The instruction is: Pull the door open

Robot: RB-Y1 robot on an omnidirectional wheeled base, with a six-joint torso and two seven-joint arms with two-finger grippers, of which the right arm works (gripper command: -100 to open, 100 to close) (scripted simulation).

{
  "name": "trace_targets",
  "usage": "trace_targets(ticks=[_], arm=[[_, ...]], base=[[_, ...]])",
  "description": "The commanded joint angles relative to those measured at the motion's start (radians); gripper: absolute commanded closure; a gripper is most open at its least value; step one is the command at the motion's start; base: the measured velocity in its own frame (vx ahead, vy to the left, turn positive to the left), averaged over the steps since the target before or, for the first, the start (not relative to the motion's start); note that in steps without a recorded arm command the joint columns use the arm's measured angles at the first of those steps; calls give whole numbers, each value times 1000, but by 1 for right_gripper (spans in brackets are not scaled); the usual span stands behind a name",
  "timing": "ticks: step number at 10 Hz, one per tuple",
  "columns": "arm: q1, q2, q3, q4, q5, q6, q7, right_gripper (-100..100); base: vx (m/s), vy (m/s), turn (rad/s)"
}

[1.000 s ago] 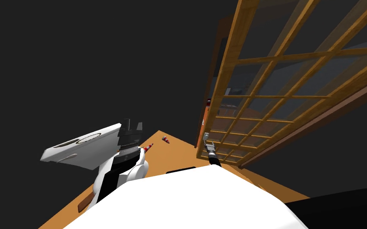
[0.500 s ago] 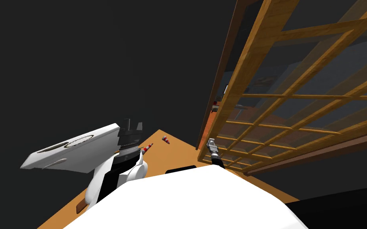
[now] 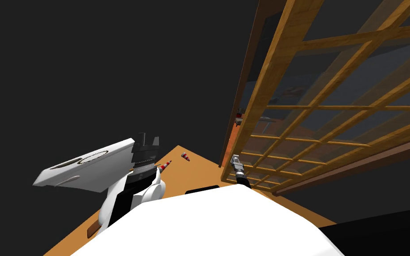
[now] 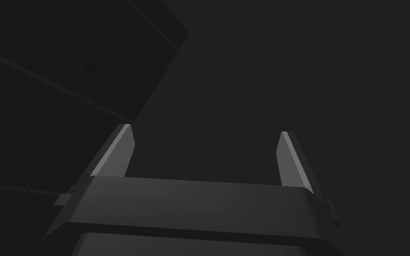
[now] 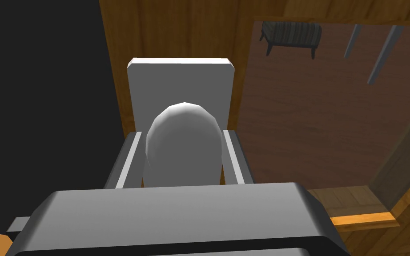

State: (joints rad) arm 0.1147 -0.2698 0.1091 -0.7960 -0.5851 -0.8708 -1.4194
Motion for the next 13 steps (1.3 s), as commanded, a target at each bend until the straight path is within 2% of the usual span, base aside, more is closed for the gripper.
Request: trace_targets(ticks=[1, 2, 10, 11, 13], arm=[[12, -21, 23, -6, 9, -11, -32, 100], [15, -26, 29, -8, 11, -13, -39, 100], [65, -114, 126, -33, 51, -59, -174, 100], [60, -107, 119, -24, 47, -51, -162, 100], [82, -132, 151, -25, 64, -82, -199, 100]], base=[[-138, -38, 134], [-218, -49, 151], [-206, -23, 124], [-100, -13, 33], [-228, -18, 130]])
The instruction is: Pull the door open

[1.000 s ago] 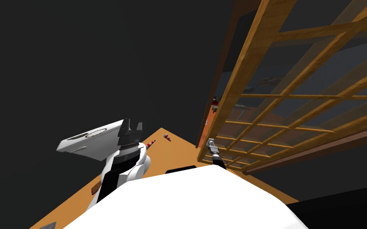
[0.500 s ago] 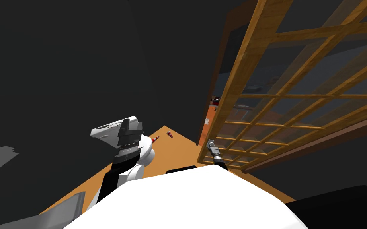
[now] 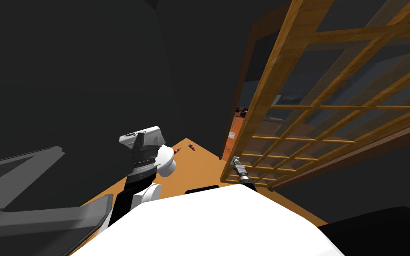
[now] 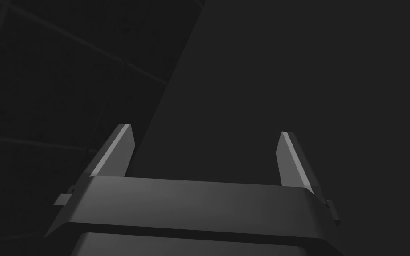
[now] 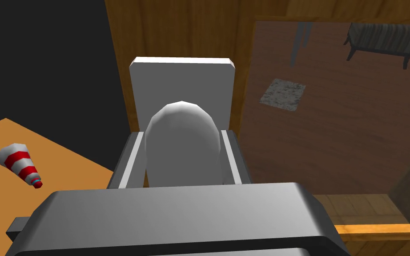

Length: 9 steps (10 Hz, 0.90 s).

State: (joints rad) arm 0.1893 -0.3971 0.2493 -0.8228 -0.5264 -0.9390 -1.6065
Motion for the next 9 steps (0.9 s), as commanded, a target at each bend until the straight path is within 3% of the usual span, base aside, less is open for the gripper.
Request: trace_targets(ticks=[1, 5, 6, 9], arm=[[18, -20, 27, 0, 15, -32, -31, 100], [48, -59, 69, -5, 39, -78, -79, 100], [45, -51, 64, 3, 36, -66, -72, 100], [60, -73, 91, 19, 50, -110, -104, 100]], base=[[-269, -25, 124], [-217, -37, 100], [-99, -35, 36], [-187, -34, 139]])
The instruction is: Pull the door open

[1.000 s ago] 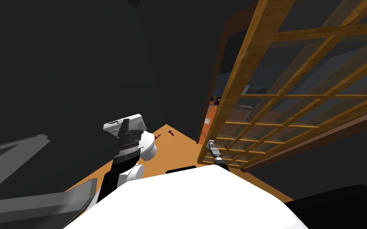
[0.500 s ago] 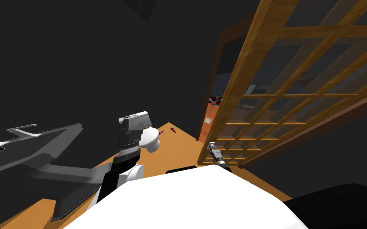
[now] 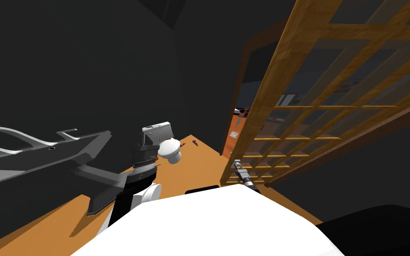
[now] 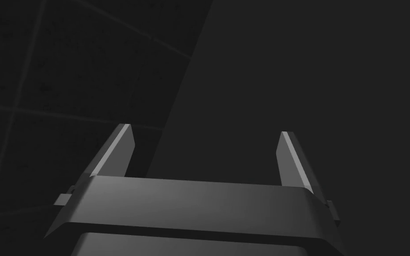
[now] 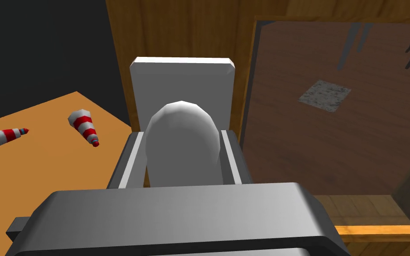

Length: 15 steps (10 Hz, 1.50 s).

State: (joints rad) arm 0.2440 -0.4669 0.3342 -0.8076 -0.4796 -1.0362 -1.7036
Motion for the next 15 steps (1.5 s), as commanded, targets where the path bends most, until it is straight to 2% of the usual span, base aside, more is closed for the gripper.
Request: trace_targets(ticks=[1, 6, 7, 8, 9, 15], arm=[[9, -11, 12, 8, 7, -26, -16, 100], [26, -45, 45, 30, 25, -91, -60, 100], [22, -40, 43, 38, 23, -80, -56, 100], [27, -45, 52, 50, 28, -100, -67, 100], [28, -47, 54, 53, 29, -105, -69, 100], [38, -70, 83, 94, 42, -180, -105, 100]], base=[[-225, -48, 116], [-207, -35, 127], [-83, -6, 9], [-129, -33, 156], [-187, -73, 127], [-195, -52, 139]])
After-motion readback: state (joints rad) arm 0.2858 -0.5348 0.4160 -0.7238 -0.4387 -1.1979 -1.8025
